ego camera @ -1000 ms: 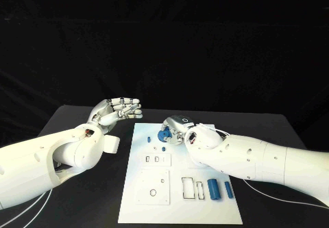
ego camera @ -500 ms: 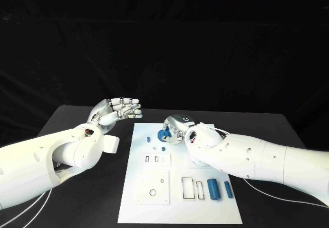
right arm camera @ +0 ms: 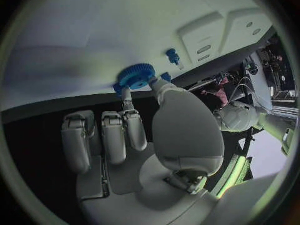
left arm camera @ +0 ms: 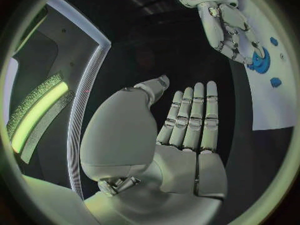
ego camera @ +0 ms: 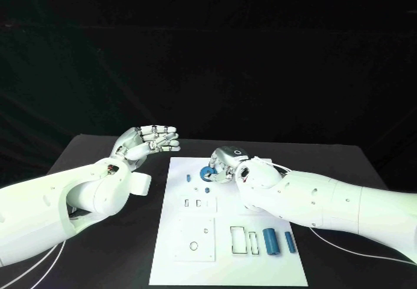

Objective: Assemble the parts on the task board

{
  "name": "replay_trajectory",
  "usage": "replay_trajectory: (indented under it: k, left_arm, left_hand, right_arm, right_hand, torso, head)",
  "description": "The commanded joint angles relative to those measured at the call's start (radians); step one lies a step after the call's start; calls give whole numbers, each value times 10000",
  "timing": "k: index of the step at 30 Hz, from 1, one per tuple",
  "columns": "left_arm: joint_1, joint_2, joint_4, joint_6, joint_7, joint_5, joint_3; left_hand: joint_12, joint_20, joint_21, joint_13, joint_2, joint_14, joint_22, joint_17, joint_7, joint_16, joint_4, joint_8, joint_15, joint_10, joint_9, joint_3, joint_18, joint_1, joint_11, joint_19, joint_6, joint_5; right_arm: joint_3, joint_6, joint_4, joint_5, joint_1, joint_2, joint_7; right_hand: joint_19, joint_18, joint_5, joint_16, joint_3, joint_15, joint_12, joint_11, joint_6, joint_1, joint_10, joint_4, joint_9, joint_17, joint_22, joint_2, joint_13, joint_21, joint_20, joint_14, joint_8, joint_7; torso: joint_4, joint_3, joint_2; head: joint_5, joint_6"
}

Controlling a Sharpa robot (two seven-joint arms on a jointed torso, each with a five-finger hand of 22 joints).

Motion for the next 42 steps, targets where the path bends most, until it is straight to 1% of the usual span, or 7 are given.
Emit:
replay_trajectory:
  k: [1,6,8,17,22,29,42]
  left_arm:
    - [15,19,9,151,28,27,9]
    - [15,22,0,153,24,27,9]
    - [14,21,-8,154,22,27,9]
    - [13,28,-92,158,24,27,8]
    - [12,34,-161,172,27,33,7]
    - [9,70,-200,221,20,47,4]
    - [-2,167,-229,331,15,52,-3]
  left_hand:
    - [-41,9,35,7,74,-96,13,17,242,-58,-73,-56,-6,-12,11,2,30,6,76,-58,-62,-41]
    - [-41,9,35,7,74,-96,13,17,242,-58,-73,-56,-6,-12,11,2,30,6,76,-58,-62,-41]
    - [-41,9,35,7,74,-96,13,17,242,-58,-73,-56,-6,-12,11,2,30,6,76,-58,-62,-41]
    - [-45,11,43,5,79,-101,15,27,247,-67,-73,-69,-2,-27,11,-5,29,-8,81,-68,-71,-41]
    - [-45,11,43,5,79,-101,15,27,247,-67,-73,-69,-2,-27,11,-5,29,-8,81,-68,-71,-41]
    - [-48,13,49,4,81,-108,16,33,250,-75,-78,-79,1,-38,11,-8,29,-12,85,-74,-78,-41]
    - [-41,11,60,7,90,-97,20,43,241,-73,-97,-80,-4,-31,15,-2,32,6,78,-74,-71,-40]
  right_arm:
    - [-5,170,2,-146,-4,2,-208]
    - [-8,-71,109,-132,-4,-99,-88]
    - [-8,-237,204,-128,-4,-184,-31]
    - [2,-1170,945,86,11,-846,391]
    - [58,-1492,1636,675,110,-1604,871]
    - [97,-1181,2335,2670,430,-2948,2899]
    - [87,323,2022,4889,531,-4655,5510]
  right_hand:
    - [1046,-144,-32,-23,-342,-57,-43,-25,-131,-40,86,23,-19,1830,2627,126,1479,47,-43,874,24,2]
    - [1046,-144,-6,-32,-1333,-25,-67,14,-304,137,68,36,-66,1806,2627,305,1470,47,-17,870,5,46]
    - [1046,-144,-1078,-31,-2192,-19,-78,18,-373,195,56,48,-59,1809,2627,380,1465,47,-19,869,17,57]
    - [1046,-144,-1056,-38,-2951,8,-154,59,-524,348,-7,66,-76,1790,2627,446,1402,47,4,863,-19,98]
    - [1046,-144,-1032,-44,-3042,36,-153,92,-640,569,-6,53,-108,1776,2627,515,1404,47,27,860,-84,137]
    - [1046,-144,-910,-66,-2300,115,-163,176,-735,2345,-20,-309,-221,1716,2627,966,1404,47,110,845,-261,238]
    - [958,-108,365,-42,-1575,145,-316,205,-646,3318,-169,-756,-462,1821,2553,404,1279,-76,150,859,-573,274]
  torso:
    - [-1,0,2]
    - [5,3,1]
    - [3,5,2]
    - [-30,22,-11]
    - [-50,32,-15]
    - [-102,52,-66]
    - [-177,152,-94]
  head:
    - [-7,9]
    - [-7,17]
    - [-7,18]
    - [0,69]
    - [-38,110]
    - [-56,138]
    - [-226,144]
